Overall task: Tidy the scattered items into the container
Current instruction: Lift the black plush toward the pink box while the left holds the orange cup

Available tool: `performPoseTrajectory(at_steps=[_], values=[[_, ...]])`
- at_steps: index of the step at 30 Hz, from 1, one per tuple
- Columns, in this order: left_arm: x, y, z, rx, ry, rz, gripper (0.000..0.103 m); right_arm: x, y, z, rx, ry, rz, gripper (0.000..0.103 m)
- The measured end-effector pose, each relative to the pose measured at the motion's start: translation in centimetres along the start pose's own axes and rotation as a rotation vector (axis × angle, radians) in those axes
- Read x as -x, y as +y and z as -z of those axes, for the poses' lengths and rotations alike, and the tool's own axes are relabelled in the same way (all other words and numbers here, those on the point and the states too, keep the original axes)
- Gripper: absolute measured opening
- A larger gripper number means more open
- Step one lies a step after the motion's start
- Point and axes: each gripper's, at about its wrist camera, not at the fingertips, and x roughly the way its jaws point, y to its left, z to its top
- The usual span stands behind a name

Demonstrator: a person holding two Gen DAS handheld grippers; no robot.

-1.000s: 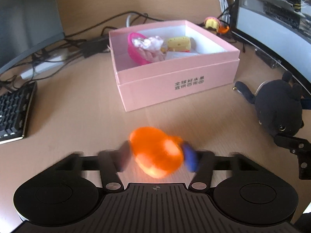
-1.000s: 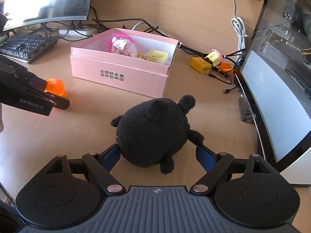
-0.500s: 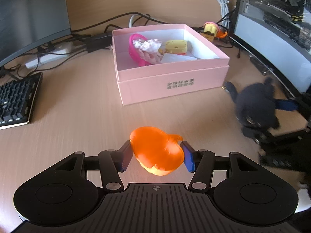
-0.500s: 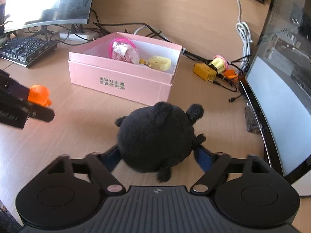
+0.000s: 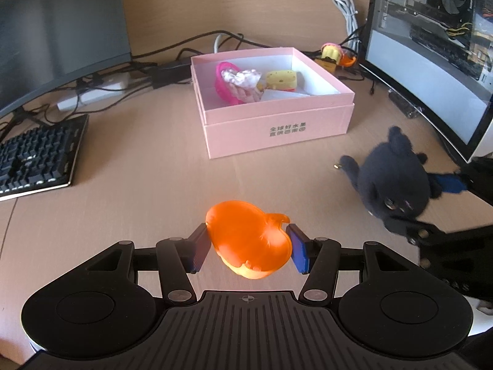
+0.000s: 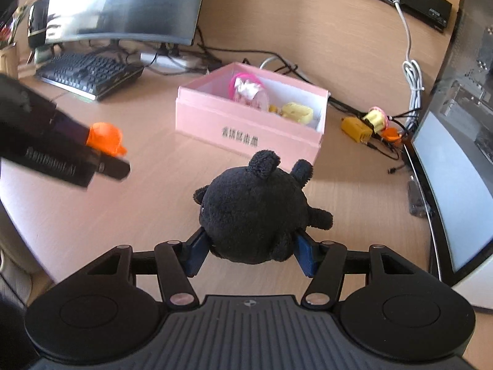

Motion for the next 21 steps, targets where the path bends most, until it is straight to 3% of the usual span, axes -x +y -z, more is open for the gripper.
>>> performPoseTrajectory(at_steps=[3,5,6,7,13,14,16,21], values=[[0.2,0.0,0.4,-0.007,0.002,0.014,0.059,0.1,-0.2,0.8,-0.034,0.055,0.009,0.062],[0.4,0.0,0.6,-0.015,0.0,0.02,0.059,0.1,-0.4,1.1,-0.066,0.058,0.029,0.08],[0.5,0.0,0.7,-0.017,-0.001,0.022,0.059,0.1,-0.4,1.1,-0.075,0.05,0.044,0.094],[0.6,0.0,0.7,-0.017,-0.002,0.024,0.059,0.2,-0.3,1.1,-0.082,0.032,0.055,0.1],[0.9,0.2,1.1,-0.012,-0.006,0.021,0.059,-2.4,0.1,0.6,-0.087,0.043,0.07,0.099],[1.0,0.2,1.1,-0.011,-0.008,0.02,0.059,-2.7,0.1,0.6,-0.083,0.05,0.075,0.096],[1.1,0.3,1.2,-0.008,-0.01,0.019,0.059,-2.7,0.1,0.6,-0.068,0.055,0.082,0.07],[1.2,0.1,1.4,-0.012,-0.006,0.025,0.059,-2.0,-0.1,0.7,-0.074,0.054,0.059,0.069]])
